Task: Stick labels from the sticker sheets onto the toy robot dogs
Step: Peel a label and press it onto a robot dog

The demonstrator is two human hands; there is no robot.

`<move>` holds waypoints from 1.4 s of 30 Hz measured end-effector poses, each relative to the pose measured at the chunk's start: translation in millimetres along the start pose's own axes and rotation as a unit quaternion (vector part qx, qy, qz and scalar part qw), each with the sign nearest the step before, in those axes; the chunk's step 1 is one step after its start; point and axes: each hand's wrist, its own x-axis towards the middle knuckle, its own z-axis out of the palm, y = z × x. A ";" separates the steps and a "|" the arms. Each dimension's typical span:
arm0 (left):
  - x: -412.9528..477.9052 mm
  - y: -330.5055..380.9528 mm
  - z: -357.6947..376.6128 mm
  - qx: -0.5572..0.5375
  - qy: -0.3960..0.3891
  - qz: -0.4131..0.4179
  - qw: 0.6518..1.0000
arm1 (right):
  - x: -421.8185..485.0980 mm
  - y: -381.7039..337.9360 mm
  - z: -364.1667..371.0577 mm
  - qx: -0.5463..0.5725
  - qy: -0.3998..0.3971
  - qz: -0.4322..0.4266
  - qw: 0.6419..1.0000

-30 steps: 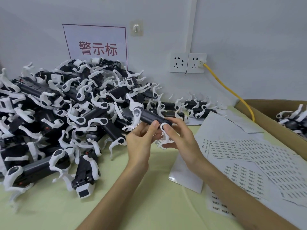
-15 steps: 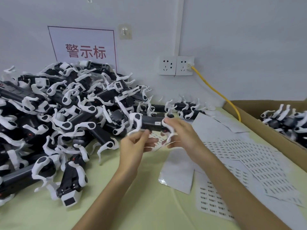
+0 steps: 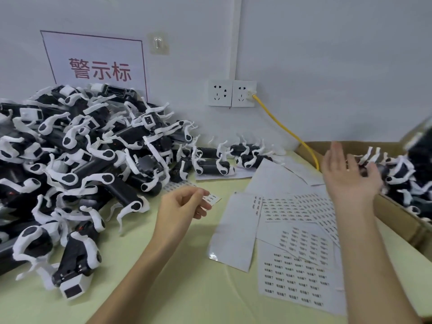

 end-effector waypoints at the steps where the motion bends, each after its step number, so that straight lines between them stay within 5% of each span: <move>1: -0.3 -0.5 0.2 0.003 -0.002 0.001 1.000 | -2.5 7.9 1.4 -0.043 0.015 0.009 0.999; 7: -0.2 -0.3 -4.8 -0.009 0.041 0.005 0.999 | -22.0 66.7 20.5 -0.403 -0.003 0.072 0.913; 14: 1.8 8.2 -14.9 0.062 0.225 0.106 0.967 | -51.1 118.4 5.3 -0.741 -0.177 -0.035 0.647; 16: 6.1 14.7 -23.8 0.115 0.270 0.141 0.945 | -56.3 127.0 -0.1 -0.766 -0.214 -0.051 0.604; 22: 46.2 30.3 -53.0 0.388 0.232 0.060 0.890 | -64.2 138.4 -5.8 -0.777 -0.266 -0.039 0.570; 25: 56.1 25.2 -59.9 0.415 0.232 0.077 0.876 | -65.8 140.0 -7.1 -0.787 -0.274 -0.034 0.552; 30: 52.3 22.7 -58.5 0.278 0.328 0.185 0.884 | -66.5 138.9 -7.5 -0.784 -0.269 -0.047 0.557; 33: 45.5 32.0 -50.4 0.108 0.333 0.208 0.913 | -67.0 139.5 -3.8 -0.753 -0.258 -0.025 0.604; 37: 42.7 38.1 -31.8 -0.043 0.268 0.165 0.948 | -71.1 136.7 6.3 -0.669 -0.244 0.077 0.698; 42: 36.4 19.2 -10.4 -0.169 0.120 0.064 0.976 | -79.6 138.8 10.7 -0.575 -0.279 0.258 0.724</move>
